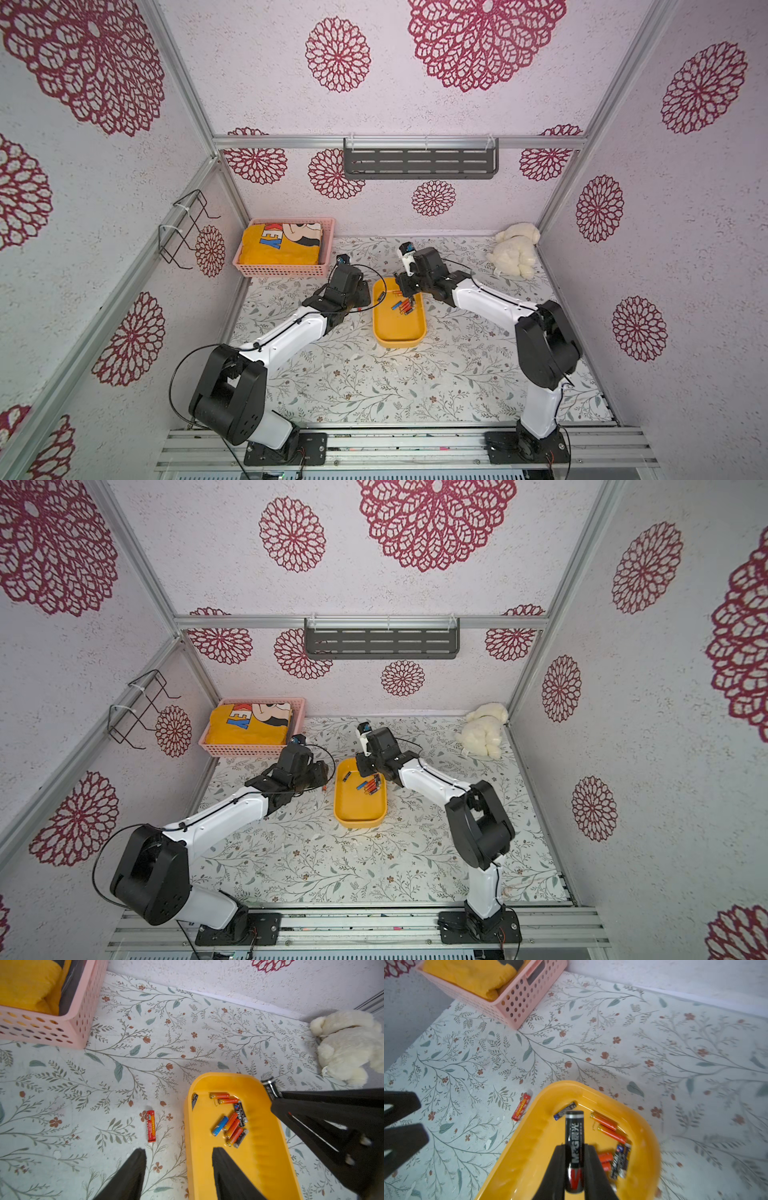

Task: Take the batteries out of the storage box
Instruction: Place the battery at the center of the board.

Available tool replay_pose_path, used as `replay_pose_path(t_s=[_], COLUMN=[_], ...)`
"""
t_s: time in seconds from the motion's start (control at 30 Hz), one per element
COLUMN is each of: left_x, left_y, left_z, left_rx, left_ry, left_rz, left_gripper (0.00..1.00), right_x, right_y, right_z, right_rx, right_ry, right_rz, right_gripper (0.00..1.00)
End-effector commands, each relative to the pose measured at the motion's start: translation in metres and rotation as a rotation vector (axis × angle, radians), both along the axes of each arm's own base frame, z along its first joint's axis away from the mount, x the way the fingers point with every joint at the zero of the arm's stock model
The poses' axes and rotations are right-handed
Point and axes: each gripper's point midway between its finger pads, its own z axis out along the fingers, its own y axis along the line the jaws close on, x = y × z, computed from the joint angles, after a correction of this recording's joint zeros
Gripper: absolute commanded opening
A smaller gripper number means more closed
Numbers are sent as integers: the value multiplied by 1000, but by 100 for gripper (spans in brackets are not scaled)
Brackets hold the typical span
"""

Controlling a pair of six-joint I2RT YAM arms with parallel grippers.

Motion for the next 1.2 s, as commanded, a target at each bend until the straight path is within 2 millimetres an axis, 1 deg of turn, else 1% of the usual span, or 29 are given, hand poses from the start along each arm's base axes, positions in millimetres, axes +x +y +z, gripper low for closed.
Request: replay_pose_path(t_s=[0.0,0.03,0.1,0.17,0.23,0.3,0.4,0.67,0.9,1.0,1.1,1.17], left_x=[-2,-1,1,3,5,6,6,6,7,9,10,10], left_y=[-13,-18,-22,-24,-25,-25,-24,-20,-19,-20,-27,-33], left_z=[17,20,22,20,15,10,2,-7,-11,-12,-12,-11], left_rx=[9,9,14,11,17,25,38,74,99,111,125,157], left_ry=[-24,-25,-20,-14,-6,5,25,49,62,68,83,89], left_rz=[-43,-50,-52,-50,-47,-41,-35,-27,-24,-31,-57,-77], left_gripper=[55,55,55,55,55,55,54,54,54,54,54,55], right_x=[7,4,-1,-8,-12,-14,-12,-4,-4,-4,-4,-3], right_y=[-58,-71,-89,-100,-105,-106,-104,-96,-99,-98,-99,-101], right_z=[15,7,-10,-30,-48,-63,-82,-112,-128,-132,-136,-135], right_rx=[56,42,9,-17,-29,-39,-49,-65,-93,-100,-108,-110], right_ry=[-12,7,42,78,104,130,155,187,207,212,214,217], right_rz=[-201,-228,-266,-287,-302,-309,-308,-298,-309,-304,-309,-319], right_gripper=[3,3,3,3,3,3,3,3,5,8,16,25])
